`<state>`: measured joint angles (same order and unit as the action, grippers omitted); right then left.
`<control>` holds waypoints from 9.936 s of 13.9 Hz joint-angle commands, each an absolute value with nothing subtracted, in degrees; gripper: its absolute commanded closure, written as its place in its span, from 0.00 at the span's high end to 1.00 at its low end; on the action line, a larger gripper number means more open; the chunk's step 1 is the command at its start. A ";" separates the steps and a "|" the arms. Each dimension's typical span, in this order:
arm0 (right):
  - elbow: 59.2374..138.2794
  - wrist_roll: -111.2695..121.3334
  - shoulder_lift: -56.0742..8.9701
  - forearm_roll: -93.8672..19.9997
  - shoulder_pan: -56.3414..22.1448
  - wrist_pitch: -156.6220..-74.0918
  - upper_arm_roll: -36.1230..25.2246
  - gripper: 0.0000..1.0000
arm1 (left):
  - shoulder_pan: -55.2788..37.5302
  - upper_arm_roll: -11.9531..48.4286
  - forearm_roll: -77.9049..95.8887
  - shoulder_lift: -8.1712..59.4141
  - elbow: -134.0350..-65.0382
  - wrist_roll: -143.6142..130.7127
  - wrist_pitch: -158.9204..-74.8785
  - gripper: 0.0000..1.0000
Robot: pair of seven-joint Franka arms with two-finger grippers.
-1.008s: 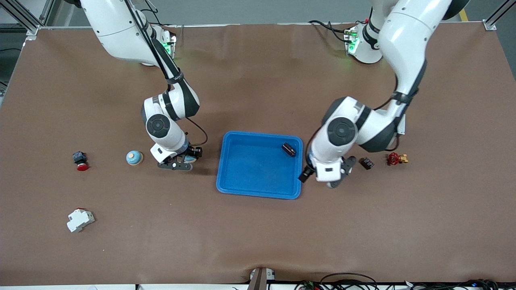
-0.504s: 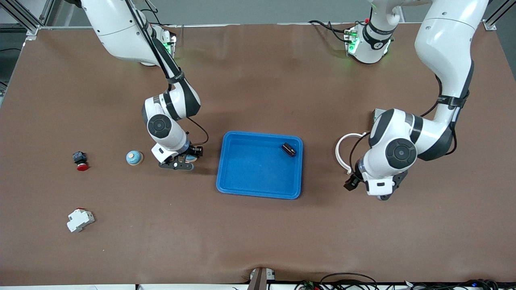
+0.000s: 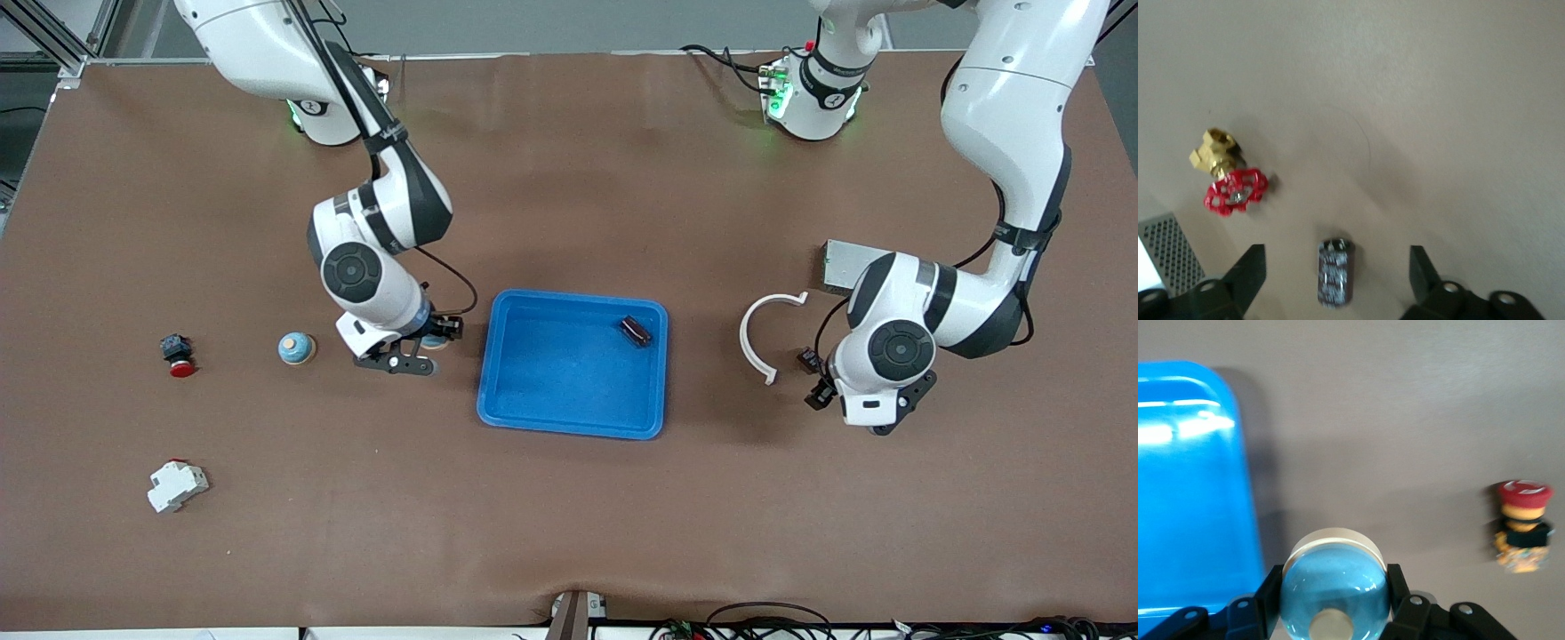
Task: Place electrolytic capacitor and blue bell in tray
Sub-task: 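Carry the bell toward the tray while the left gripper grasps another capacitor, then release the bell in the tray while the left gripper carries the capacitor, then release the capacitor in the tray while the right gripper reaches the bell, then grasp the second blue bell with the right gripper while the left arm withdraws, then carry the second bell into the tray and open the right gripper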
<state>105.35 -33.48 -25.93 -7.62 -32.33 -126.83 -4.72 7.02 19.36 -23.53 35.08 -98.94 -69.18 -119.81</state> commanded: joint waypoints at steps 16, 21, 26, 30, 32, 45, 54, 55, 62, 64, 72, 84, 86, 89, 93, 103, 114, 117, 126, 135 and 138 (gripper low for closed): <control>89.92 -48.25 -38.93 -11.25 -42.45 -127.18 -5.10 0.22 | 10.37 21.71 -24.52 31.20 -114.34 -71.19 -135.00 0.54; 89.74 -48.25 -40.60 -11.25 -42.36 -129.19 -5.10 0.22 | 10.37 21.71 -24.61 30.94 -114.35 -70.67 -134.74 0.02; 89.74 -48.25 -42.01 -11.25 -42.54 -130.43 -5.10 0.22 | 9.67 21.88 -24.70 27.25 -112.25 -69.97 -132.02 0.00; 89.74 -48.08 -42.63 -11.25 -42.89 -130.52 -5.10 0.23 | 9.23 25.57 -24.61 27.16 -108.19 -70.40 -126.39 0.00; 89.74 -48.08 -42.71 -11.25 -42.98 -130.52 -5.10 0.23 | 8.53 26.10 -24.61 27.25 -107.67 -71.62 -126.39 0.00; 89.74 -47.64 -43.15 -11.25 -44.21 -130.87 -5.10 1.00 | -9.30 26.02 -23.56 40.42 -89.22 -100.53 -126.65 0.00; 88.07 -47.11 -36.84 -10.90 -43.86 -121.39 -5.27 1.00 | -15.64 25.23 -23.82 49.30 -80.86 -109.07 -135.08 0.00; 88.07 -46.59 -35.00 -10.81 -43.51 -119.03 -5.36 1.00 | -15.91 24.88 -23.99 49.83 -80.86 -109.07 -135.09 0.00; 96.29 -25.80 -18.67 -9.85 -35.52 -107.40 -5.71 1.00 | -17.23 22.32 -23.99 51.15 -80.86 -109.07 -138.25 0.56; 101.66 -15.60 -13.38 -9.58 -30.96 -107.58 -5.71 1.00 | -17.31 22.32 -24.08 51.07 -80.86 -108.64 -138.34 1.00; 120.40 3.13 -2.20 0.70 -21.03 -118.99 -5.71 1.00 | -13.80 23.20 -24.08 43.87 -80.86 -100.75 -132.48 1.00; 130.96 25.03 -10.45 0.70 -8.27 -142.20 -5.71 1.00 | -7.83 22.85 -20.83 30.51 -81.21 -71.13 -108.74 1.00; 130.96 27.24 -13.08 0.70 -7.56 -144.39 -5.71 1.00 | -5.46 23.20 -20.13 28.22 -81.04 -66.03 -106.18 1.00; 130.78 28.12 -16.16 0.70 -6.77 -146.33 -5.71 1.00 | -3.52 22.77 -17.06 24.27 -81.12 -60.06 -103.81 1.00; 130.26 28.12 -18.89 0.70 -5.98 -147.92 -5.63 1.00 | 1.75 23.12 -16.79 19.79 -81.04 -45.30 -99.51 1.00; 125.42 27.95 -24.52 0.09 -5.10 -147.74 -5.45 1.00 | 9.93 22.94 -10.99 10.64 -81.04 -24.71 -93.34 1.00; 125.42 27.95 -25.84 -0.09 -5.27 -147.74 -5.36 0.49 | -0.16 5.12 -3.34 1.06 -82.52 -10.21 -85.17 1.00; 125.42 28.56 -25.75 -0.09 -5.27 -147.74 -5.36 0.15 | -0.53 2.12 -3.16 -0.70 -85.25 -6.07 -85.25 1.00; 120.78 20.08 -19.78 -0.09 -10.00 -129.59 -5.19 0.09 | -0.26 -0.26 -2.37 -2.02 -86.40 -3.08 -85.08 1.00; 105.48 -16.14 -21.26 -0.87 -28.11 -117.60 -5.19 0.09 | -0.18 -0.18 -2.37 -2.64 -86.40 -3.08 -83.50 1.00; 100.92 -21.53 -25.21 -6.83 -31.02 -118.04 -5.19 0.09 | -0.53 -0.09 -2.37 -2.64 -86.22 -3.51 -83.14 1.00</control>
